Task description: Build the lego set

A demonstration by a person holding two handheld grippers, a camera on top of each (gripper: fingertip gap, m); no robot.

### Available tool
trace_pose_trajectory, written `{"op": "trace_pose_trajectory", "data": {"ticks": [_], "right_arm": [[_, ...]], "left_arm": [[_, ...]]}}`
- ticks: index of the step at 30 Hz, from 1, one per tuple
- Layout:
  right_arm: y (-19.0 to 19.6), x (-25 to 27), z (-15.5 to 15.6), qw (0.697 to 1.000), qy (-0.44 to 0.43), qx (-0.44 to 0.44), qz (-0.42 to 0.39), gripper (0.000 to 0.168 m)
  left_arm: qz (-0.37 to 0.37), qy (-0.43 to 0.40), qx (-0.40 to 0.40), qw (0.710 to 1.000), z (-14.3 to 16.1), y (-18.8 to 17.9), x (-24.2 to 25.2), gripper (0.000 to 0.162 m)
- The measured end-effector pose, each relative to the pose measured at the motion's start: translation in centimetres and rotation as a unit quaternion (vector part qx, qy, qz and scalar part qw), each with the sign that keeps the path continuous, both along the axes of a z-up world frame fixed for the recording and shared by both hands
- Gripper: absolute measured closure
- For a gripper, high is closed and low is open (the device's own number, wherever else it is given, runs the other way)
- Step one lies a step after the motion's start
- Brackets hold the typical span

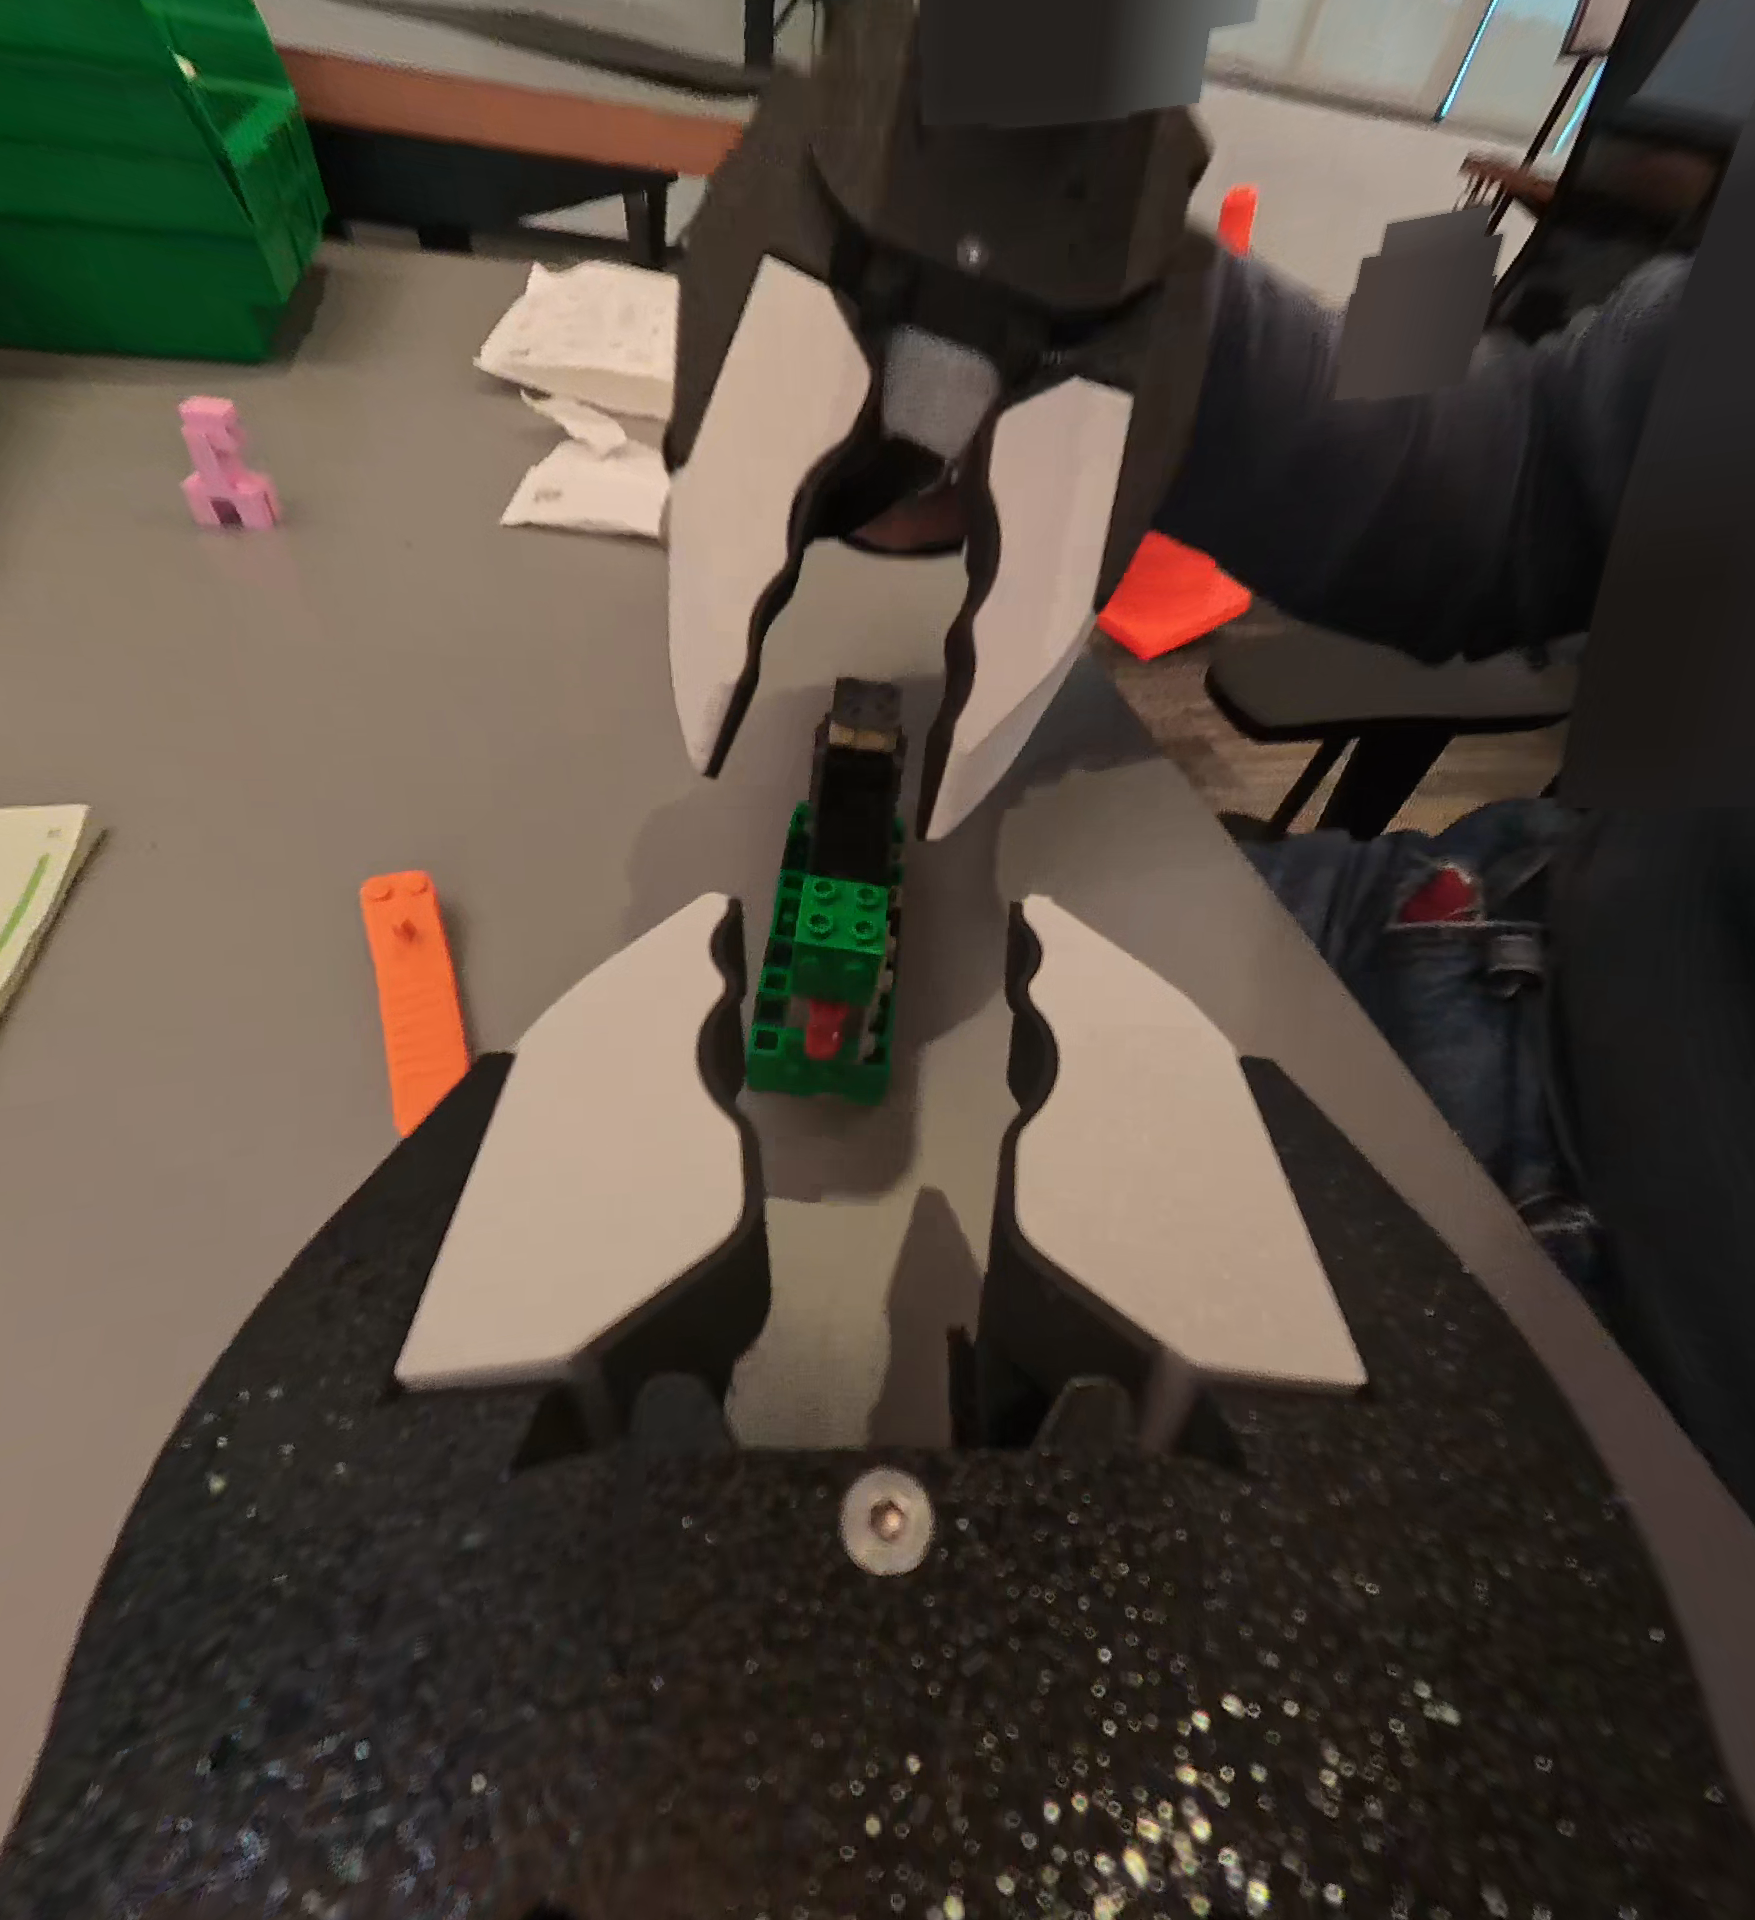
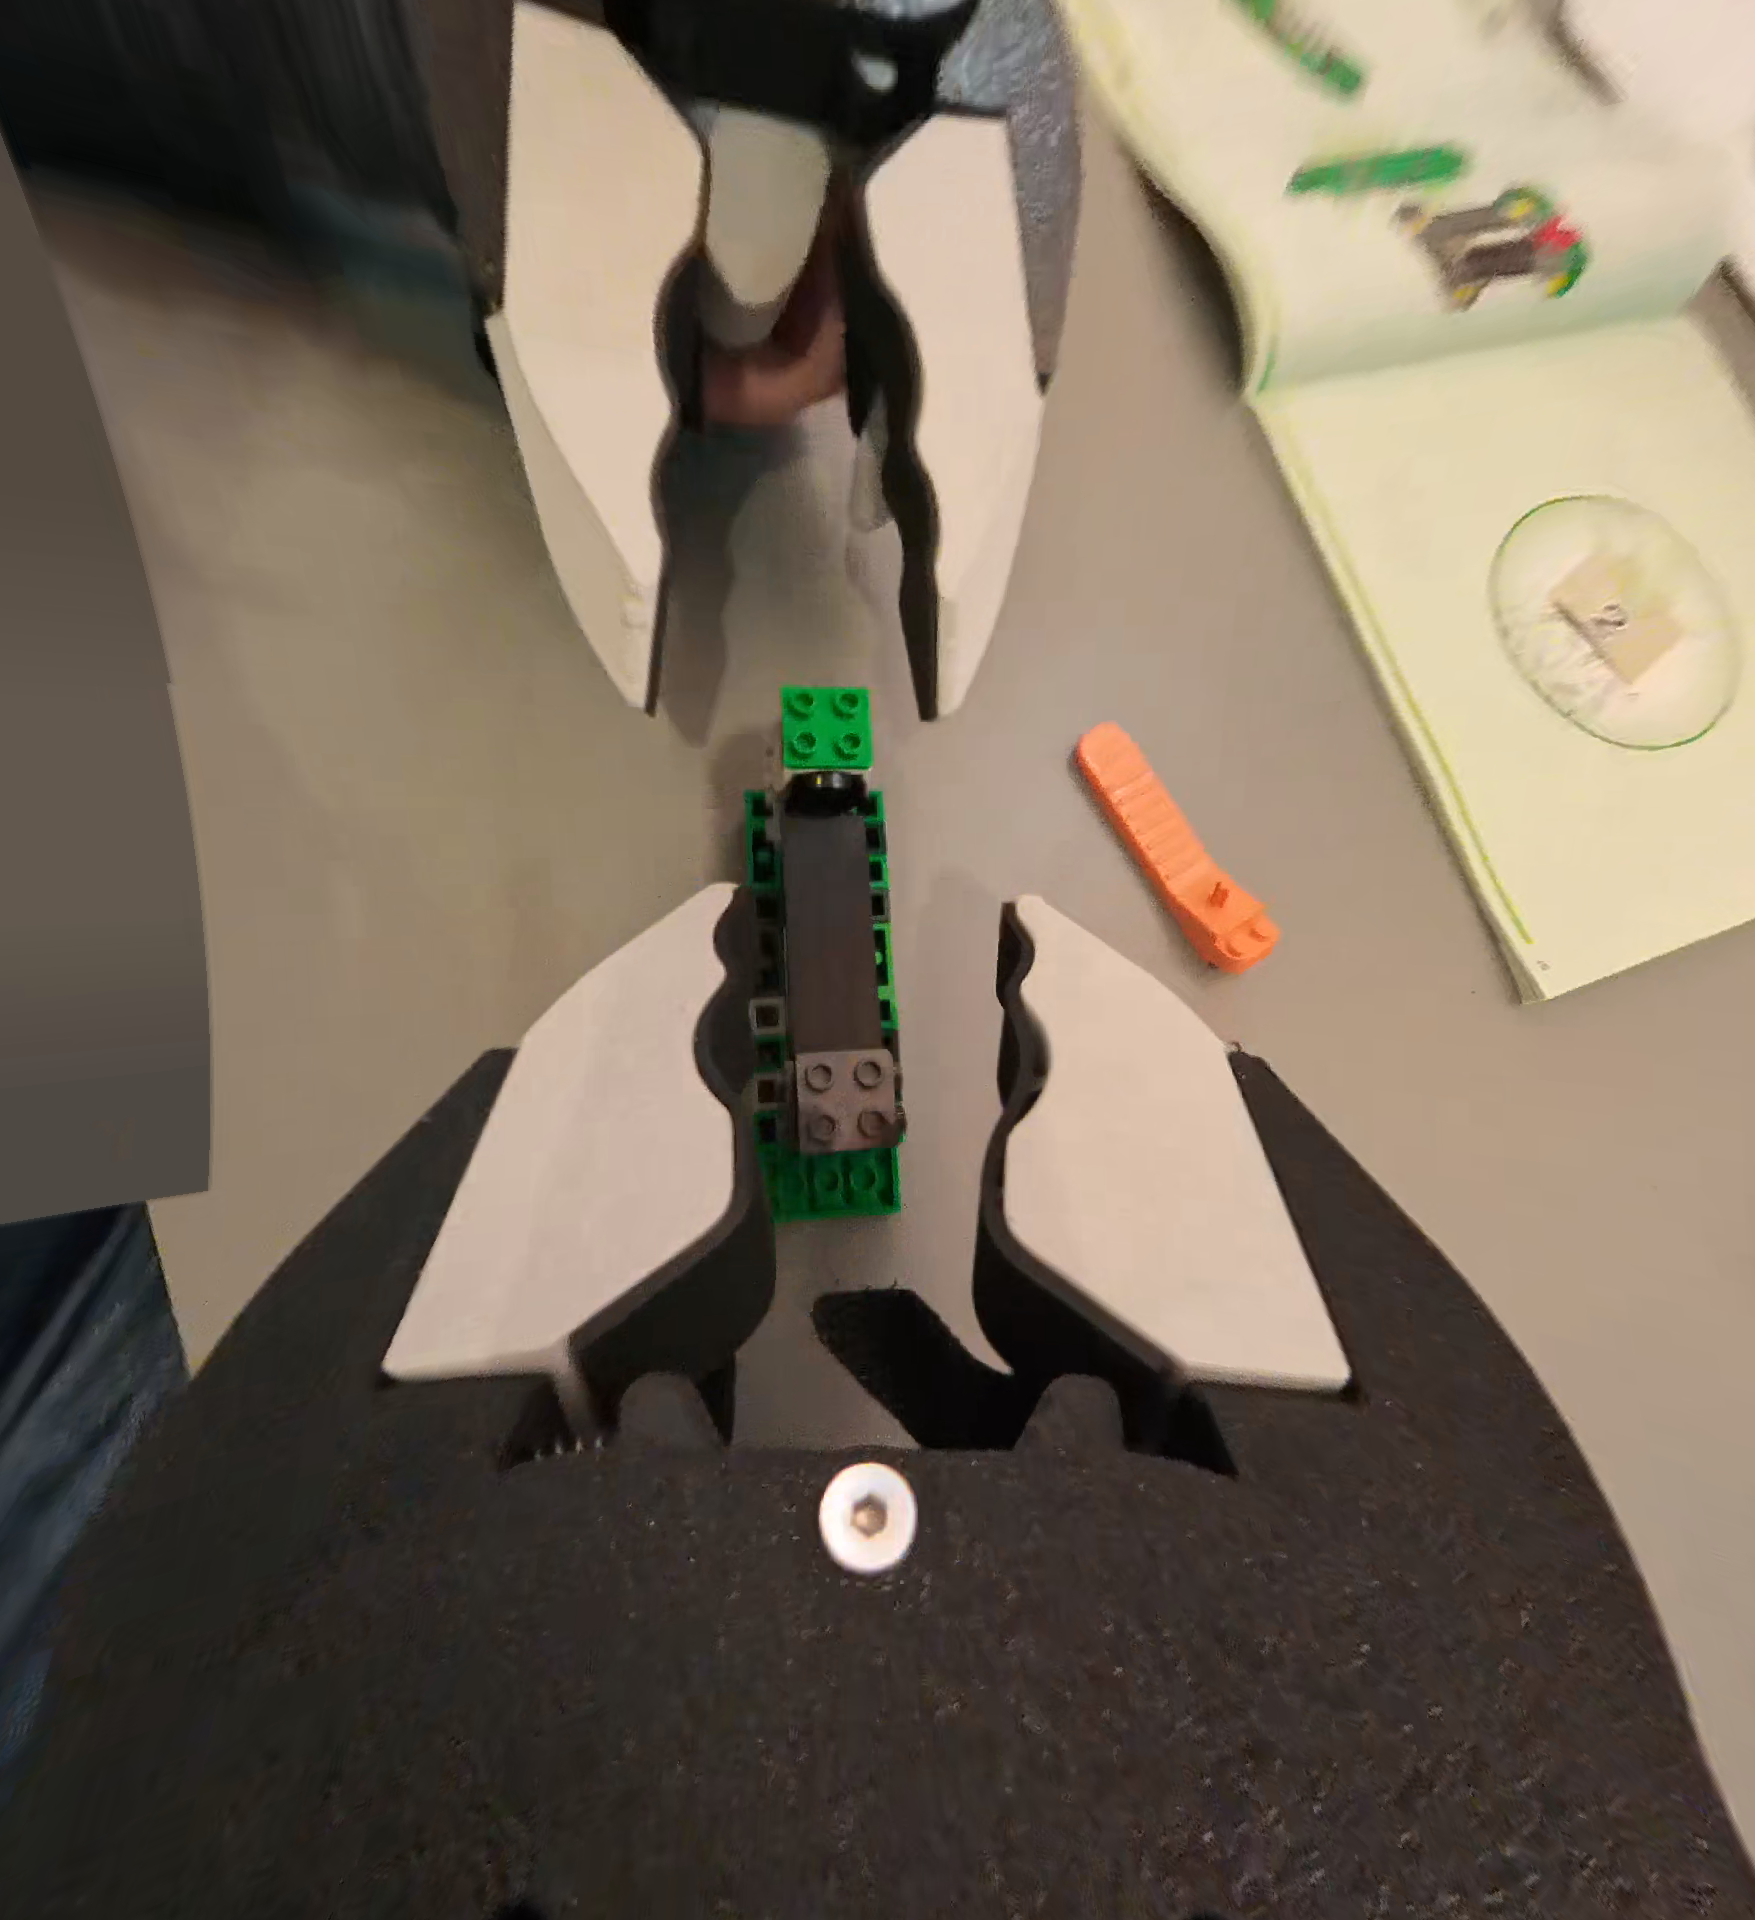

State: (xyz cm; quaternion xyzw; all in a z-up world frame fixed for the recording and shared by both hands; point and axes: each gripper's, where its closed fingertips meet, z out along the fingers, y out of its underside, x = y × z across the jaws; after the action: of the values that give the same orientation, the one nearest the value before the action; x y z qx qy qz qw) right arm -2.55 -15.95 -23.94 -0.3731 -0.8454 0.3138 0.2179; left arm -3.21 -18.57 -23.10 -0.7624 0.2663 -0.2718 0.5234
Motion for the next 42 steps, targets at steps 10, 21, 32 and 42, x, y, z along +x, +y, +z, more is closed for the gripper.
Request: {"op": "trace_pose_trajectory", "data": {"ticks": [10, 21, 32, 42], "right_arm": [[-0.3, 0.3, -2.2, 0.989, -0.109, 0.077, 0.062, 0.151], [2.3, -3.8, -0.9, 0.997, -0.060, 0.036, 0.016, 0.151], [4.1, -6.9, -1.5, 0.995, -0.091, 0.034, 0.010, 0.151], [4.4, -7.3, -1.5, 0.995, -0.095, 0.031, 0.008, 0.151]], "left_arm": [[0.002, 0.029, -0.030, 0.999, -1.0, 0.6, 0.3, 0.115], [0.104, -0.003, 0.038, 0.994, 2.1, 1.0, -6.3, 0.117], [0.049, 0.047, -0.005, 0.998, -0.3, 4.4, -8.4, 0.119], [-0.002, 0.068, -0.012, 0.998, -0.9, 5.6, -8.2, 0.142]]}}
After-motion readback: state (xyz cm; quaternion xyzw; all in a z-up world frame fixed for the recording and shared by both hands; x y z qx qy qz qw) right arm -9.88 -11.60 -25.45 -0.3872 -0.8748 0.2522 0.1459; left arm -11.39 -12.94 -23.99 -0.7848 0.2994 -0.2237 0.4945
